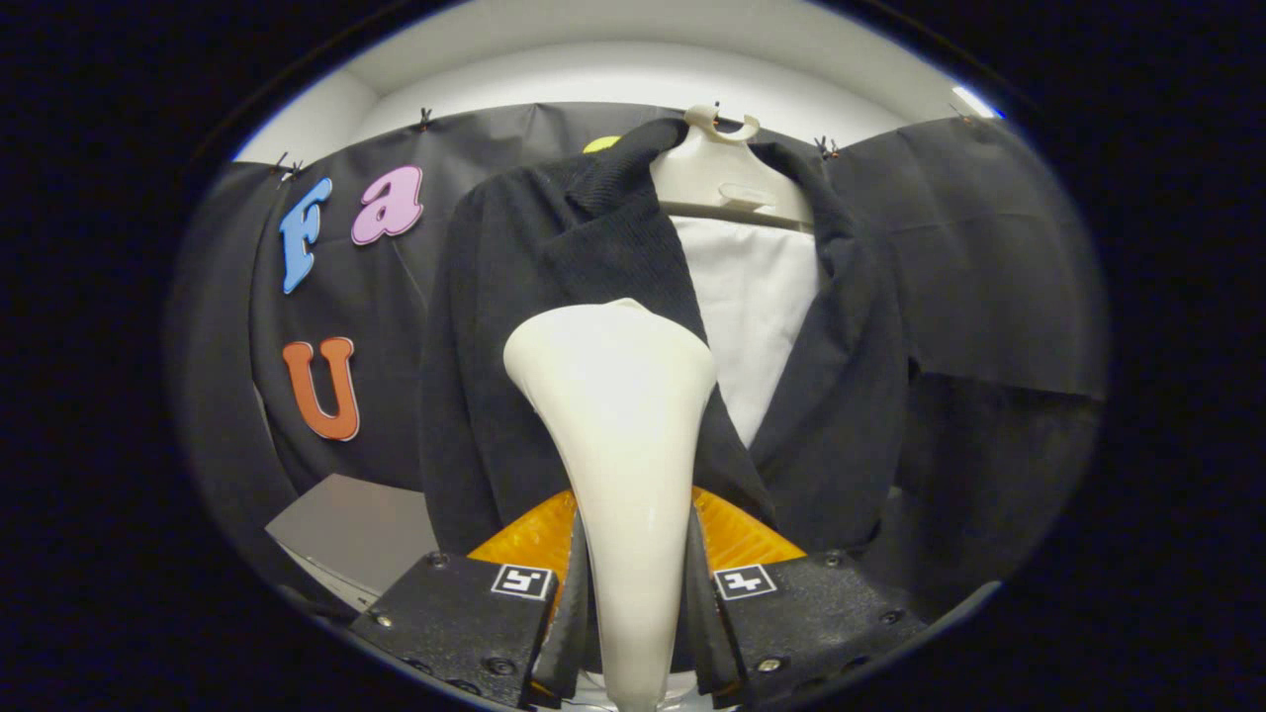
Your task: Iron the clothes twice with a garment steamer, once on the left side and once on the right side.
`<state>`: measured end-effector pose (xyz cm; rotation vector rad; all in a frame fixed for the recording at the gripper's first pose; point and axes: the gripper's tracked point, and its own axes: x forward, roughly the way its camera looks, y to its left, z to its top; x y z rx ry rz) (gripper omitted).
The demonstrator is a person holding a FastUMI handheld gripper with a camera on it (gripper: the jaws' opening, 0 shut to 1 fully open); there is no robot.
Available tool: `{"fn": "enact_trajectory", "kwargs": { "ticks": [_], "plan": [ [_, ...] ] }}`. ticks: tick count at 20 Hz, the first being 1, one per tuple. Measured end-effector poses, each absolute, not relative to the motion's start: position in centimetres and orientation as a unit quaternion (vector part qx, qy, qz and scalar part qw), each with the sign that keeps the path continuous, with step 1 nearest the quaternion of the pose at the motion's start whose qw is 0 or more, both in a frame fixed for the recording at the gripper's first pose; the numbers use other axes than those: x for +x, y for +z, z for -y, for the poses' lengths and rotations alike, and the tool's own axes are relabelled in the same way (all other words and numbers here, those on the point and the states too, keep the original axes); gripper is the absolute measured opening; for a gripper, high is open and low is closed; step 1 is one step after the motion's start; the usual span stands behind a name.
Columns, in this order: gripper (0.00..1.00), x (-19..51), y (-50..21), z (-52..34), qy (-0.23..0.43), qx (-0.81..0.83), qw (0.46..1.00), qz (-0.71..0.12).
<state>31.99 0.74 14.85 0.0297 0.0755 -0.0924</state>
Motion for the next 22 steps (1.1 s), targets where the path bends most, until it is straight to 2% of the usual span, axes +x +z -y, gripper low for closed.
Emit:
{"fn": "enact_trajectory", "kwargs": {
  "ticks": [8, 13, 22],
  "plan": [
    [0.46, 31.4, 8.7, -0.5, -0.058, -0.001, 0.996, -0.070],
    [0.46, 31.6, 2.7, 0.3, -0.065, 0.010, 0.991, -0.119],
    [0.46, 31.2, -4.9, 0.9, -0.054, 0.042, 0.984, -0.165]
  ]
}}
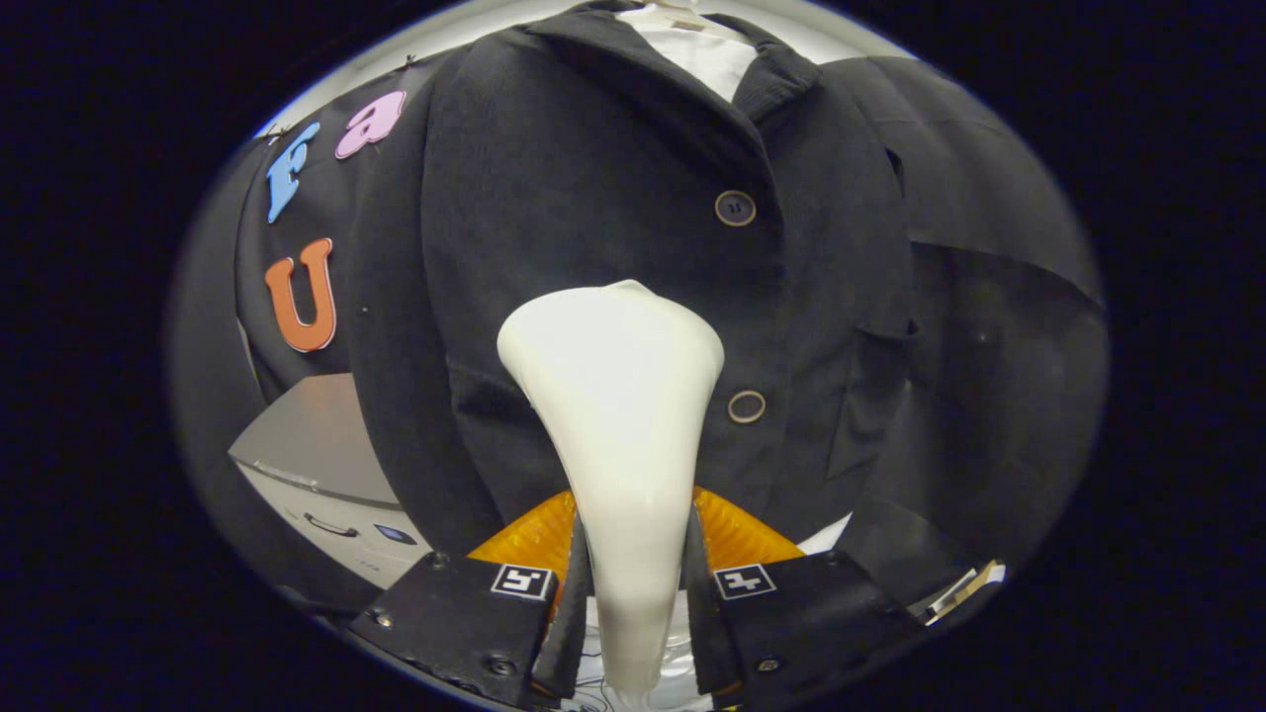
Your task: Iron the clothes twice with a garment steamer, once on the left side and once on the right side.
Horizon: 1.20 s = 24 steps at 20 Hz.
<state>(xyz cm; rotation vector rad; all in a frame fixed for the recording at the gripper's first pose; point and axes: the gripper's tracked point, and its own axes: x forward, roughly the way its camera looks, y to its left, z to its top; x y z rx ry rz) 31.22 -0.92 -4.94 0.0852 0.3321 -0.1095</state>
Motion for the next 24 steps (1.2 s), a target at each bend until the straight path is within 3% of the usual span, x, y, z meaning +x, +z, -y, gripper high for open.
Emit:
{"fn": "enact_trajectory", "kwargs": {
  "ticks": [18, 24],
  "plan": [
    [0.46, 29.2, -17.4, 0.5, -0.056, 0.032, 0.966, -0.251],
    [0.46, 27.5, -17.5, 1.4, -0.067, 0.059, 0.961, -0.263]
  ]
}}
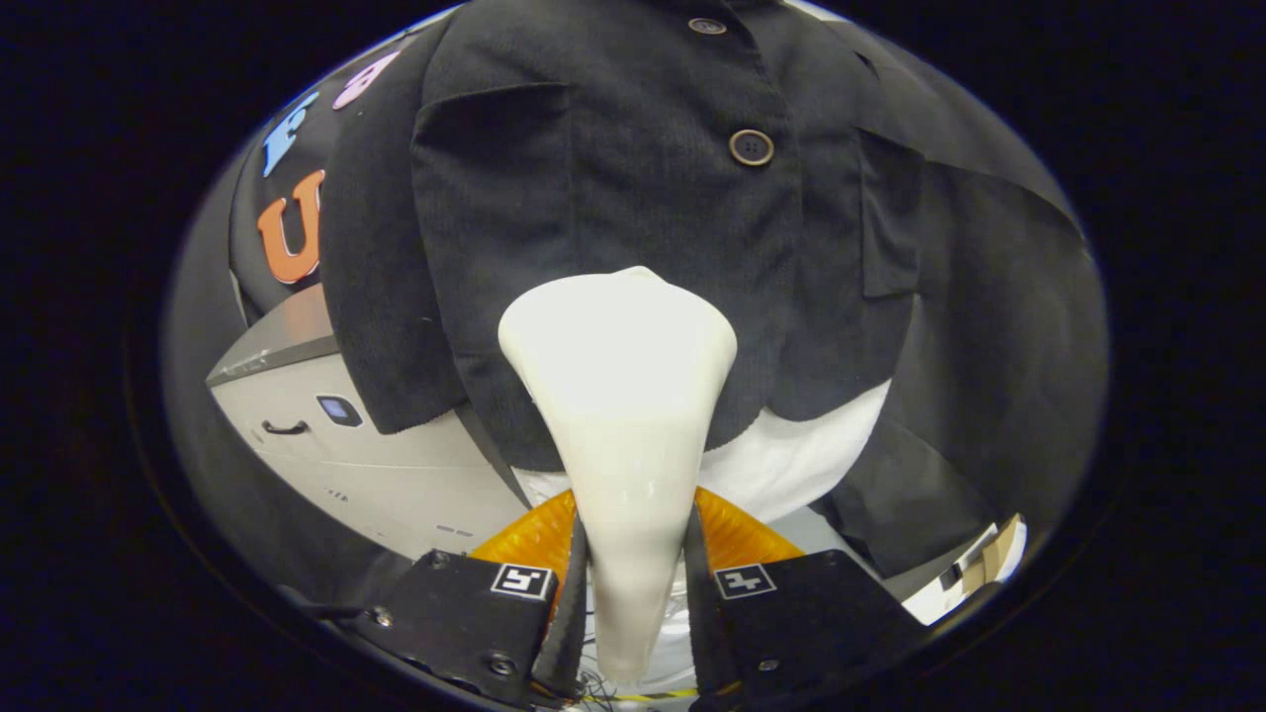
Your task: Iron the clothes twice with a garment steamer, once on the left side and once on the right side.
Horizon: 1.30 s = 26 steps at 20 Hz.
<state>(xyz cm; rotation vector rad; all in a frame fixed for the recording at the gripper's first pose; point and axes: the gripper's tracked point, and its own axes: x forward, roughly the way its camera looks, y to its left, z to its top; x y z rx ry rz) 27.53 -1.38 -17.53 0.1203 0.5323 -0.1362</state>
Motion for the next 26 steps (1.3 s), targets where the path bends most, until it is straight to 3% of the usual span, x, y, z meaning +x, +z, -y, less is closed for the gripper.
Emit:
{"fn": "enact_trajectory", "kwargs": {
  "ticks": [6, 13, 20, 26],
  "plan": [
    [0.46, 23.2, -11.7, 6.0, -0.088, 0.104, 0.967, -0.214],
    [0.46, 21.4, 1.5, 15.8, -0.097, 0.133, 0.979, -0.119],
    [0.46, 26.0, 16.9, 23.4, -0.050, 0.143, 0.988, -0.035],
    [0.46, 31.1, 24.2, 20.8, -0.005, 0.115, 0.993, -0.010]
  ]
}}
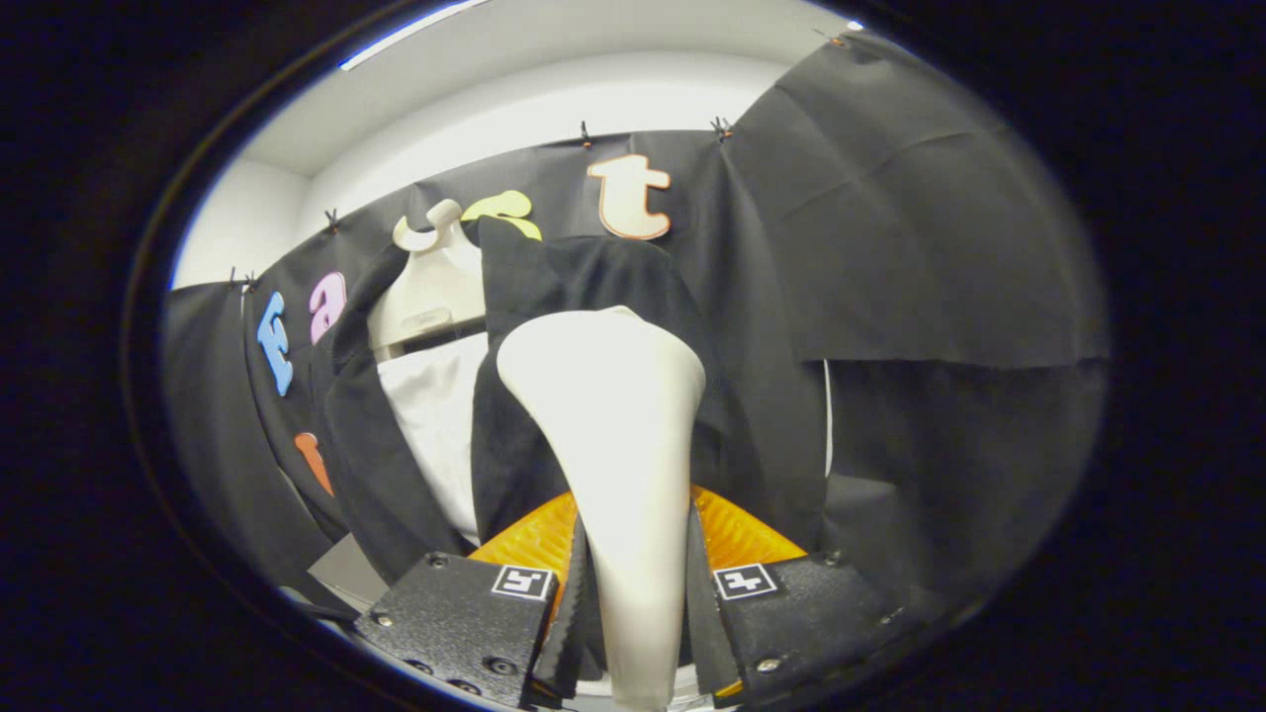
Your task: Iron the clothes twice with a garment steamer, once on the left side and once on the right side.
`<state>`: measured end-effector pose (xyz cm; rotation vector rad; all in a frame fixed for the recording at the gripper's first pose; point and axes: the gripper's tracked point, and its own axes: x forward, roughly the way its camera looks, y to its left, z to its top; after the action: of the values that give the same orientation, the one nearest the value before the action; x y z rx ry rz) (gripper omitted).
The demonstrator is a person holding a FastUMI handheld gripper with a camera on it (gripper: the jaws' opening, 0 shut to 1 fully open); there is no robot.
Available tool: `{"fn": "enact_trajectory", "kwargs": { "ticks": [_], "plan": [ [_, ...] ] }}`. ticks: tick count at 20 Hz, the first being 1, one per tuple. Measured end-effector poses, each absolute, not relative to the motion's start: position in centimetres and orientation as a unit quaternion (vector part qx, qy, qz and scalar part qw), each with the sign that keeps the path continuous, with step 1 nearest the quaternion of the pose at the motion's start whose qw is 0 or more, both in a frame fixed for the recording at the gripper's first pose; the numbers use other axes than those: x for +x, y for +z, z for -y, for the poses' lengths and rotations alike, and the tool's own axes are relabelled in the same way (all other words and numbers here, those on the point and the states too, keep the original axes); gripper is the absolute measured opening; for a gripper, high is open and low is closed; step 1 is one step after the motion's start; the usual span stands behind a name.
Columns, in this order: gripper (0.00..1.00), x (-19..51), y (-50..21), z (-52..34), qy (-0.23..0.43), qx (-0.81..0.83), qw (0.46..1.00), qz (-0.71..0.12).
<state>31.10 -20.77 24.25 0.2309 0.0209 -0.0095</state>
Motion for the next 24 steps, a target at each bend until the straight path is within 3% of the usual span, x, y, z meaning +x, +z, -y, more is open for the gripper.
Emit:
{"fn": "enact_trajectory", "kwargs": {
  "ticks": [8, 24],
  "plan": [
    [0.46, 34.0, 21.9, 17.7, -0.018, 0.066, 0.997, -0.032],
    [0.46, 33.1, 6.3, 16.2, -0.083, 0.019, 0.991, -0.106]
  ]
}}
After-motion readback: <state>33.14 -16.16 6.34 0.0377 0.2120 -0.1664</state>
